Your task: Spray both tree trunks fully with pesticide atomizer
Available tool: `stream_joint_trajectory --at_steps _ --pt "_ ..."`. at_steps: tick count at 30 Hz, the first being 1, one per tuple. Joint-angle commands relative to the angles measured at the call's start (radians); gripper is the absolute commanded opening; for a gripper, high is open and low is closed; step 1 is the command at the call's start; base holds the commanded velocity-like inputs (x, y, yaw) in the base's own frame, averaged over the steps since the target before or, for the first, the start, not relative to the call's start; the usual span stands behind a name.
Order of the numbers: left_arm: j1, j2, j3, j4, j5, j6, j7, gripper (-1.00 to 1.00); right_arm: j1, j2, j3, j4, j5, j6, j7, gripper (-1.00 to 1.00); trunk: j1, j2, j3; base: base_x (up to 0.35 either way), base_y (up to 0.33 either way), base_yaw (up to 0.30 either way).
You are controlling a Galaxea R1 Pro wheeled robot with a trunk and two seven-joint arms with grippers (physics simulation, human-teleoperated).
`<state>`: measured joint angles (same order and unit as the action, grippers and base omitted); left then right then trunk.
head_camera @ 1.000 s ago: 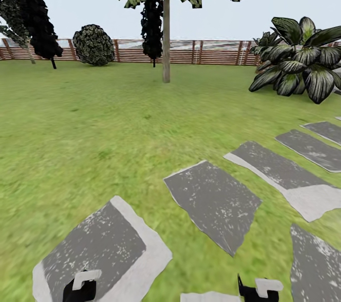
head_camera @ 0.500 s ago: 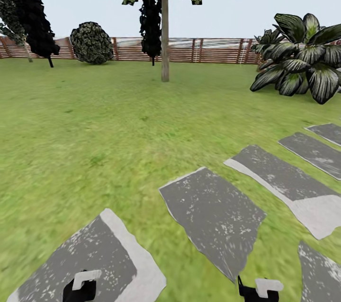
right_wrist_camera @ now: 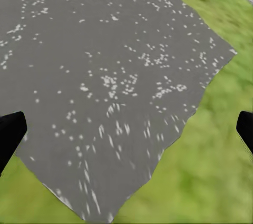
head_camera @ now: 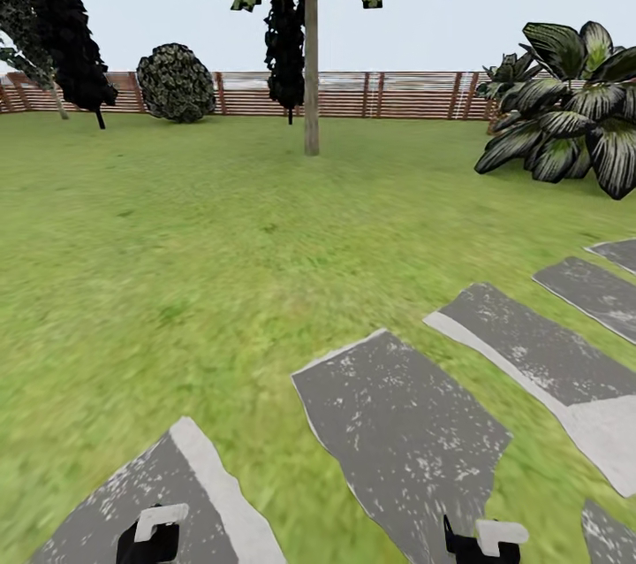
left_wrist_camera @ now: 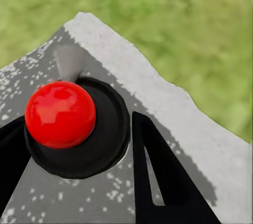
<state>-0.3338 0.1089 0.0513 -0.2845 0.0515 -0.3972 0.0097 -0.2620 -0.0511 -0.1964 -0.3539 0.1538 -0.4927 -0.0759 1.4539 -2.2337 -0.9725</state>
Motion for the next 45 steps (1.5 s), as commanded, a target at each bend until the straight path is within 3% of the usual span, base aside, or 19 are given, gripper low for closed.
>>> stream_joint_trajectory --at_steps 1,45 --pt "-0.001 0.000 0.000 0.001 0.005 -0.003 -0.001 -1.00 -0.001 0.000 -0.004 0.001 0.011 -0.003 -0.004 1.00 0.000 0.000 -0.001 0.332 -0.089 0.019" --pt "-0.001 0.000 0.000 0.001 0.005 -0.003 -0.001 -1.00 -0.001 0.000 -0.004 0.001 0.012 -0.005 -0.004 1.00 0.000 0.000 0.011 0.336 -0.039 0.026"
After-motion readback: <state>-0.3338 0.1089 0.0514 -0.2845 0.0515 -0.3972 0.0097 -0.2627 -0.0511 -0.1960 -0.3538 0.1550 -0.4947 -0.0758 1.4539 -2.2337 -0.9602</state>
